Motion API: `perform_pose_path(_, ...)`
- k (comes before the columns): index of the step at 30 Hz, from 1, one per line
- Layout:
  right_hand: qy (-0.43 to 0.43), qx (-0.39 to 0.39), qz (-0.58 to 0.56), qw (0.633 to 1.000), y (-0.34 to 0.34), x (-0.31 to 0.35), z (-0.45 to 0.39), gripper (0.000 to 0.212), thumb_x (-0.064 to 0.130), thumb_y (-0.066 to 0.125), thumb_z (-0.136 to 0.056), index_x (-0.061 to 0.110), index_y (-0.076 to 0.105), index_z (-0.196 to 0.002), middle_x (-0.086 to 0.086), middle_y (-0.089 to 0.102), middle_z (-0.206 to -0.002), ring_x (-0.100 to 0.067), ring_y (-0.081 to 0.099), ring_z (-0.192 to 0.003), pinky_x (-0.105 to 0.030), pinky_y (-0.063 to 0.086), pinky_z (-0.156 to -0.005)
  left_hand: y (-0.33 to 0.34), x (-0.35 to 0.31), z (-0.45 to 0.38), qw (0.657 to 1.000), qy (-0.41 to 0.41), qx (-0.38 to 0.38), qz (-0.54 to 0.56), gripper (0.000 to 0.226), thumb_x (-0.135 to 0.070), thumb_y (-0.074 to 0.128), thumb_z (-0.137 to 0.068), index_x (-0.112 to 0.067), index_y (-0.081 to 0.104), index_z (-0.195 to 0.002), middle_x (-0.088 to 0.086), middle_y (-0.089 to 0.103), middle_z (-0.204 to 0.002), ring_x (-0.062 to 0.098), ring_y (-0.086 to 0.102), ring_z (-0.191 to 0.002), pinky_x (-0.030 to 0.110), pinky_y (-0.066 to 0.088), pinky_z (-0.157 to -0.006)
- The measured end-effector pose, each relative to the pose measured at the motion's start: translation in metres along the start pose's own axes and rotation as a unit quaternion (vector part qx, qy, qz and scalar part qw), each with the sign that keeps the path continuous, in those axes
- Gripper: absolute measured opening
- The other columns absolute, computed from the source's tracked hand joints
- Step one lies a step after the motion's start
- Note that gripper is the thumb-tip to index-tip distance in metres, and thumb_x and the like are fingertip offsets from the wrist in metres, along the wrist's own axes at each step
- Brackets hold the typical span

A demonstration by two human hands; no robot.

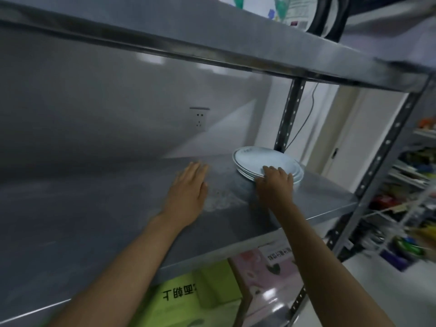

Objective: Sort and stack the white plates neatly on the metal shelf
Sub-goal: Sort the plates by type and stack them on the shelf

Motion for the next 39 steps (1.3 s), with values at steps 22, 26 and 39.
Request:
perform_pose_path(22,0.003,-0.115,-0.264,0.958,-0.072,0.035,0.036,0.021,0.000,0.062,-0.080,0.010,0.076,-0.091,-0.007,0.072,-0.084,-0.024,0.063,-0.081,-0.024,0.041,-0.072,-0.048,0.001,0.029,0.992,-0.012,-0.086,0.093,0.057,-0.041,0.027,-0.092,-0.010,0.048,-0.136,0.011,0.044,-0.144,0.027,0.035,-0.136,0.030,0.020,-0.114)
perform_pose_path(26,-0.091,-0.145,-0.309,0.935,-0.087,0.086,0.060,0.015,0.007,0.067,-0.083,0.011,0.077,-0.093,-0.003,0.074,-0.089,-0.019,0.065,-0.084,-0.028,0.048,-0.082,-0.092,0.000,0.043,0.988,0.017,-0.138,0.067,0.051,-0.022,0.038,-0.093,-0.010,0.039,-0.142,0.010,0.037,-0.149,0.026,0.027,-0.140,0.033,0.017,-0.117)
perform_pose_path(39,-0.347,-0.106,-0.505,0.784,-0.077,0.307,0.170,0.020,0.004,0.068,-0.074,0.013,0.077,-0.089,0.007,0.069,-0.087,-0.013,0.065,-0.086,-0.020,0.049,-0.086,-0.273,0.060,0.162,0.944,0.034,-0.290,-0.154,0.034,-0.020,0.058,-0.088,-0.009,0.061,-0.120,0.013,0.059,-0.126,0.033,0.046,-0.126,0.052,0.039,-0.103)
Point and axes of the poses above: each hand's wrist, its own z-axis away from the middle knuckle, its own y-axis out of the palm, x = y × z, the point moved 5 cm from there along -z, towards the middle knuckle
